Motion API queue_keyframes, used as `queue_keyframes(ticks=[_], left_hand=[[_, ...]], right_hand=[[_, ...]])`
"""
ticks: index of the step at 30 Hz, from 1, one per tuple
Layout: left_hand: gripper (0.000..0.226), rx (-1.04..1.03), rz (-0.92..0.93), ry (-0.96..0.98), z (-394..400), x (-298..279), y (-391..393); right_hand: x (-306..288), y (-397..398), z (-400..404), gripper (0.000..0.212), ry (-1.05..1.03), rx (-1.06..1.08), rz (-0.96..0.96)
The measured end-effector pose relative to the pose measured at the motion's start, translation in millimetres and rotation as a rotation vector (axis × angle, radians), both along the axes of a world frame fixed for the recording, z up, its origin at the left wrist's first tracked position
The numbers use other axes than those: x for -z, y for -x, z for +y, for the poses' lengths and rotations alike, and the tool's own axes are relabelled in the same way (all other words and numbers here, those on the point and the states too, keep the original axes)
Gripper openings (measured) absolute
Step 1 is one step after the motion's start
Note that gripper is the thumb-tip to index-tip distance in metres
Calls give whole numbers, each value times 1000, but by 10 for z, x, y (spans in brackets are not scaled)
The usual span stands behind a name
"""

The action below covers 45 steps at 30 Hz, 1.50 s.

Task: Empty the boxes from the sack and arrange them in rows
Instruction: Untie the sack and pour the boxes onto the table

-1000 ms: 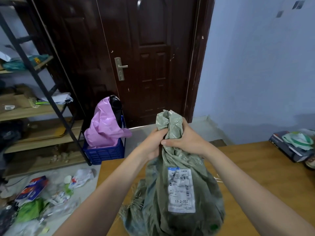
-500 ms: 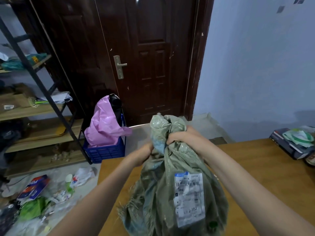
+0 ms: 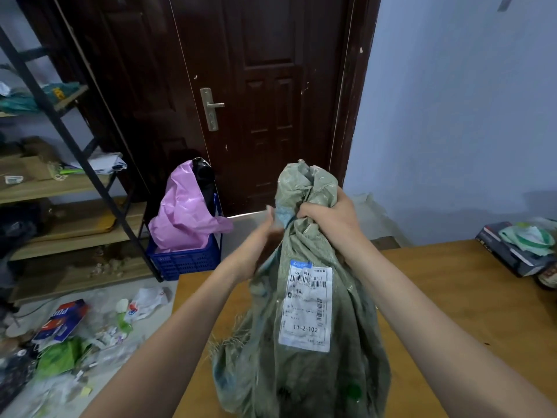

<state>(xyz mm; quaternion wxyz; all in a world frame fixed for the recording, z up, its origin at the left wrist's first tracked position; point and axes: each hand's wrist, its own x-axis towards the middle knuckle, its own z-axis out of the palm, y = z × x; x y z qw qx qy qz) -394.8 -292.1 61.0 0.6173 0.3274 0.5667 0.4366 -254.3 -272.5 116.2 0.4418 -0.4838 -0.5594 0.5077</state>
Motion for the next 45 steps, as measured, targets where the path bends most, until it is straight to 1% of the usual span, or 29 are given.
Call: queue_keyframes(ticks=[1,2,3,4,6,7,8,10,12,14,16,18,19,20,21,22,23,24,25,26,28,30,32,34,37,40,42,43,45], left_hand=[[70,48,-76,-78,-21,-14,33],[68,74,-136,-118,-74,-47,33],[56,146,-96,-152,-96,-44,33],[54,249,-16,-184,-105,13,23],[73,386,153,-266,-144,85,-68],[74,414,194,-300,-166,77,-128],[71,420,234,-341,-153,66,-172],[66,338,279,-421,-139,1,-233],[60,239,286,-462,-115,-22,-231],[45,137,287,-470,-58,-57,-200],[34,100,300,-473,-36,-87,-189],[33,90,291,-479,-31,-126,-205],[32,87,290,-474,-26,-122,-202],[32,77,289,-468,-22,-118,-196],[32,61,293,-450,-19,-116,-198],[34,56,293,-442,-27,-127,-201],[36,53,311,-433,-15,-111,-213],[39,59,314,-437,-7,-101,-223],[37,60,325,-439,10,-79,-235],[30,50,333,-435,21,-68,-250],[23,44,449,-366,41,-57,-236],[25,82,552,-376,32,-63,-203],[37,70,502,-435,-30,-89,-217],[44,65,481,-453,-97,-126,-252],[36,92,477,-394,-118,-91,-283],[23,93,441,-322,-129,-78,-298],[16,128,364,-321,-192,-81,-312],[21,135,331,-327,-220,-82,-309],[50,122,330,-313,-243,-81,-276]], right_hand=[[8,0,28,34,2,23,21],[24,4,51,32,11,49,49],[42,13,73,31,23,74,78],[52,25,80,30,37,97,101],[80,58,85,33,49,132,122],[90,75,86,36,46,140,116],[97,90,91,41,45,140,107],[59,106,86,48,56,118,124],[4,88,100,45,75,68,205],[-70,65,138,37,72,24,216],[-115,56,203,42,39,20,79],[-134,51,265,65,-59,68,-228],[-148,33,272,80,-128,114,-322],[-186,11,242,92,-196,138,-331],[-237,-18,191,97,-300,137,-303],[-274,-45,141,92,-456,108,-306],[-299,-61,93,80,-631,56,-386],[-319,-67,63,68,-782,-23,-524],[-318,-69,62,62,-880,-122,-692],[-295,-69,77,63,-905,-221,-857],[-228,-64,146,72,-788,-348,-1064],[-172,-71,227,74,-607,-391,-1083],[-138,-98,310,65,-459,-418,-998],[-111,-102,342,50,-326,-498,-860],[-52,-114,350,30,-206,-550,-725],[-33,-137,366,31,-179,-501,-670],[-40,-166,369,28,-175,-451,-655],[-32,-189,379,25,-178,-414,-647],[-14,-244,400,20,-167,-319,-621]])
